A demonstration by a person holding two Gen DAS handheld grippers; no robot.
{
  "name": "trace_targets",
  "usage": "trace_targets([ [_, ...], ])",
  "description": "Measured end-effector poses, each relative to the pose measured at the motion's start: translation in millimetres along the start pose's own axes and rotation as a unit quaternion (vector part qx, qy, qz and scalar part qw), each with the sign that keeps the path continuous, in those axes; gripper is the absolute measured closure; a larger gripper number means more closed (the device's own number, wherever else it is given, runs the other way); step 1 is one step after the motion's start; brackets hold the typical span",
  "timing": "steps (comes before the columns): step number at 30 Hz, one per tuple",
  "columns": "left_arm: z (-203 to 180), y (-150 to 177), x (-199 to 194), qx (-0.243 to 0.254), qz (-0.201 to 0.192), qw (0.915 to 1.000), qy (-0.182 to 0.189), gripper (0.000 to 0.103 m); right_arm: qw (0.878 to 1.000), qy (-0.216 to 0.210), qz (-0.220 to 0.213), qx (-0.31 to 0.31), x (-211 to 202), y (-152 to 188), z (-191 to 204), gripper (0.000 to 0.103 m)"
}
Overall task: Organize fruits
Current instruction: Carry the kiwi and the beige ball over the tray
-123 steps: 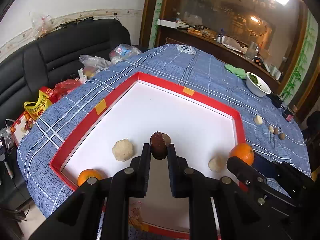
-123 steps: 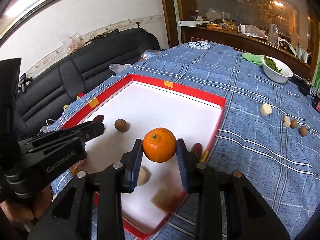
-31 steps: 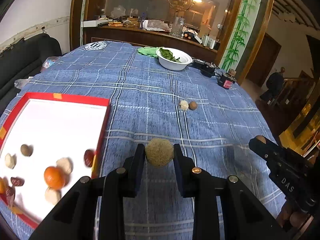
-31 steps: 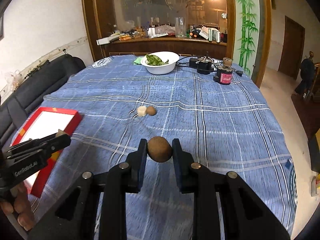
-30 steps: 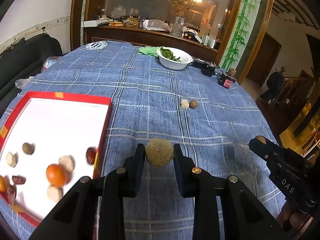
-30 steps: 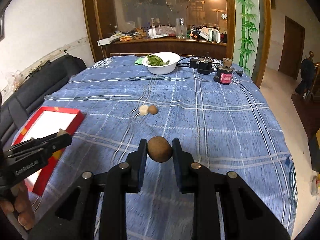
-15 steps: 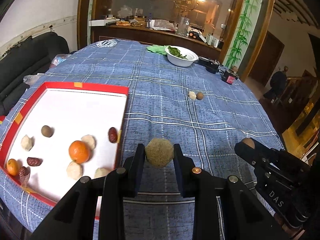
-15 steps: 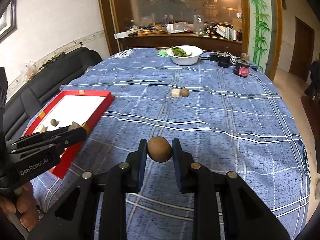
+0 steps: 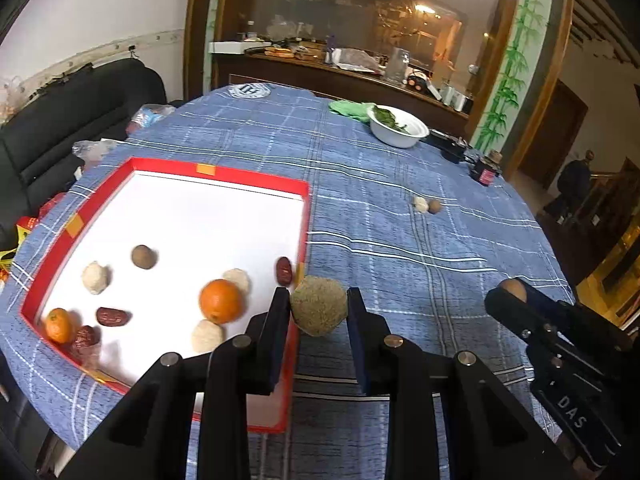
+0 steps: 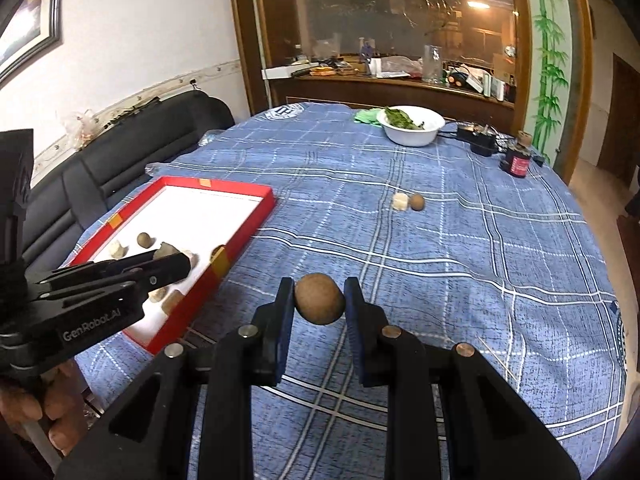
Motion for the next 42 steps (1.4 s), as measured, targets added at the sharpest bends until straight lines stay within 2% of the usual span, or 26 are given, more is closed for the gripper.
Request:
trace_targets([
  [13,54.6,-19.3,-3.4,-0.029,-0.016,0.9977,-0.059,0.076,0.998,-0.046,-0.017,-0.029,9.2,-29.5,48.4,0.076],
  [24,97.8,-19.0,13.3,-0.049,-0.003,0.993,-0.107,0.076,0.994,-0.09,-0.01,-0.054,40.0,-45.1,102.5,0.076],
  [34,126.7,-13.1,30.5,-0.06,0.019,0.9883,-0.139,0.076,0.994,-0.097,0.02,-0.055,86.8,-40.2,125.2,0.076],
  [42,131.8,-11.7,40.9,-0.063,0.032,0.9869,-0.145,0.076,0.994,-0.092,0.04,-0.051,114.4,-37.1,129.4,0.076],
])
Point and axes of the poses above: each gripper's, at about its wrist camera, not at the fingertips, and x roughly the way its jaws point, z to its left, y to its underside, the point moved 8 cm from there along x, roughly the way its jaws point, and after that the axes turned 8 degrees about -z, right-handed, at the moved point
